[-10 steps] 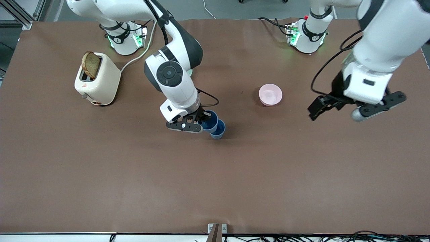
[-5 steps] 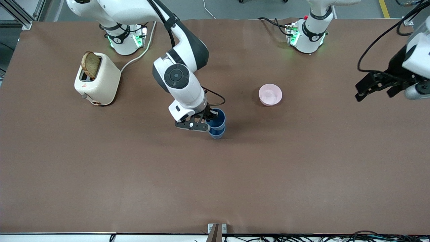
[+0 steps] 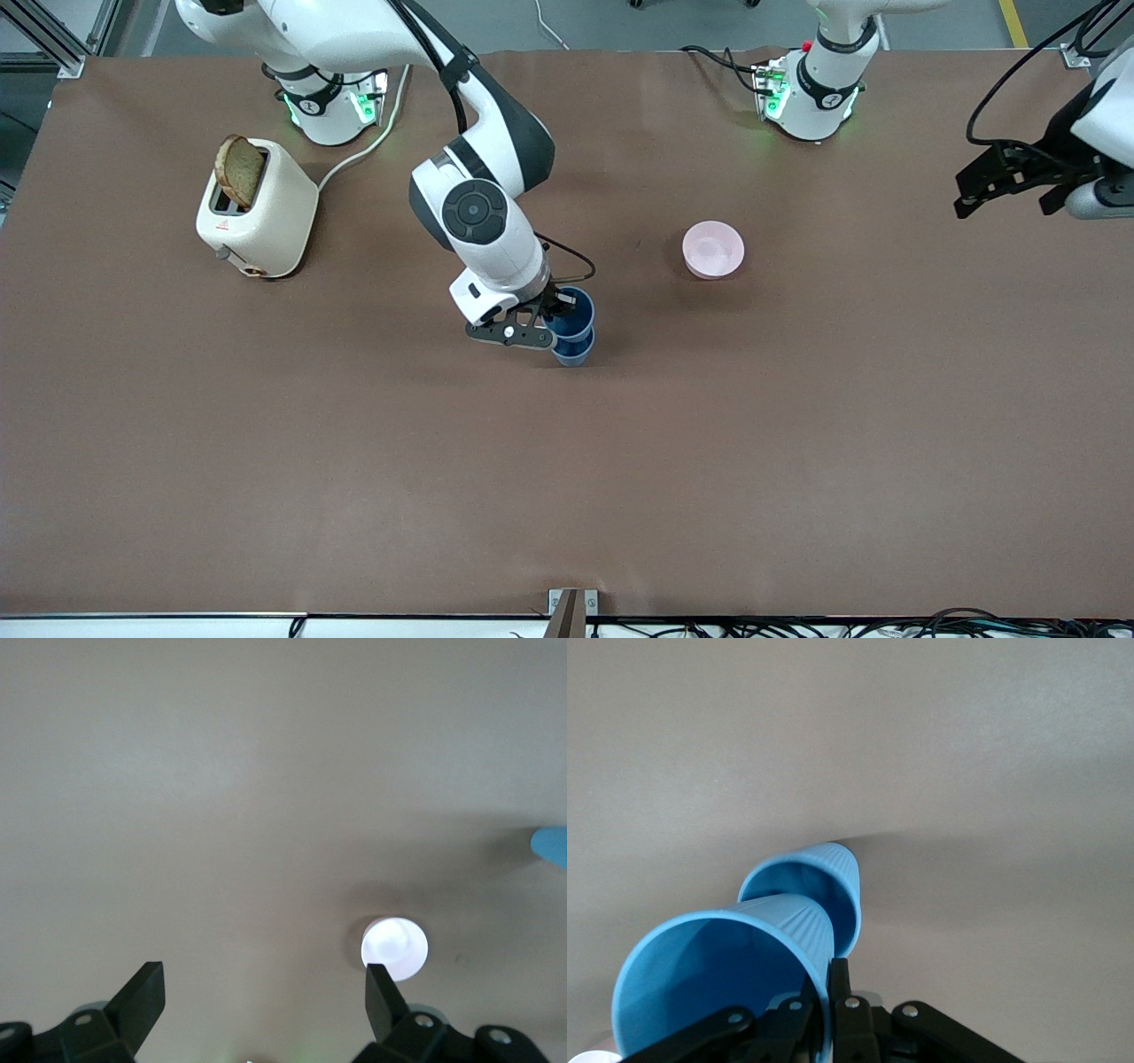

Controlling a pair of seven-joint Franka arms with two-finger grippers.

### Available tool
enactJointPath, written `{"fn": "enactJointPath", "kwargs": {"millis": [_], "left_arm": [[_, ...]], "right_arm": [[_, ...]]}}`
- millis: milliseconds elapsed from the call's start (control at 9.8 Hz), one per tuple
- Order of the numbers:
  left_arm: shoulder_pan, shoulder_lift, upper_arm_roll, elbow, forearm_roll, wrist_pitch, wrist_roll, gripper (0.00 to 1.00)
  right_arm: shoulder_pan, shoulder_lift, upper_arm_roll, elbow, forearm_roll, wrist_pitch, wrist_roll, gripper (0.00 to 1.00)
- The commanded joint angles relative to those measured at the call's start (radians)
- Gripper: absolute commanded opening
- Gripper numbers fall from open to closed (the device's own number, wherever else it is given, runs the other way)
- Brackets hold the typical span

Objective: Stack blue cups with both arms

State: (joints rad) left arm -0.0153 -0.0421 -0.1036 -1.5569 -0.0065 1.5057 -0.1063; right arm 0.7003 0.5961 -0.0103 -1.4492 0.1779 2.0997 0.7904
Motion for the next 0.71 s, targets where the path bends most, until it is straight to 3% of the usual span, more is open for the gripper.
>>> {"fn": "enactJointPath", "kwargs": {"millis": [0,204,306,510,612], "left_arm": [[0.009,-0.004,-0.008,-0.058,-0.020,0.004,0.043,1.00],[0.009,-0.001,-0.008,-0.057,-0.018,0.011,0.043,1.00],[0.011,-0.001,-0.007,-0.057,-0.010,0.011,0.043,1.00],[0.009,-0.011,-0.010,-0.060,-0.001,0.004,0.040,1.00],[0.008,-0.015,-0.013,-0.055,-0.001,0.004,0.028,1.00]], "right_arm": [[0.010,0.007,-0.007,0.007,0.012,0.003,-0.017,0.04],[0.001,0.007,-0.008,0.009,0.011,0.005,-0.019,0.10],[-0.001,0.007,-0.008,0.010,0.011,0.005,-0.019,0.21],[0.010,0.007,-0.010,0.012,0.002,0.006,-0.013,1.00],[0.005,-0.004,-0.011,0.013,0.000,0.003,-0.011,1.00]]}}
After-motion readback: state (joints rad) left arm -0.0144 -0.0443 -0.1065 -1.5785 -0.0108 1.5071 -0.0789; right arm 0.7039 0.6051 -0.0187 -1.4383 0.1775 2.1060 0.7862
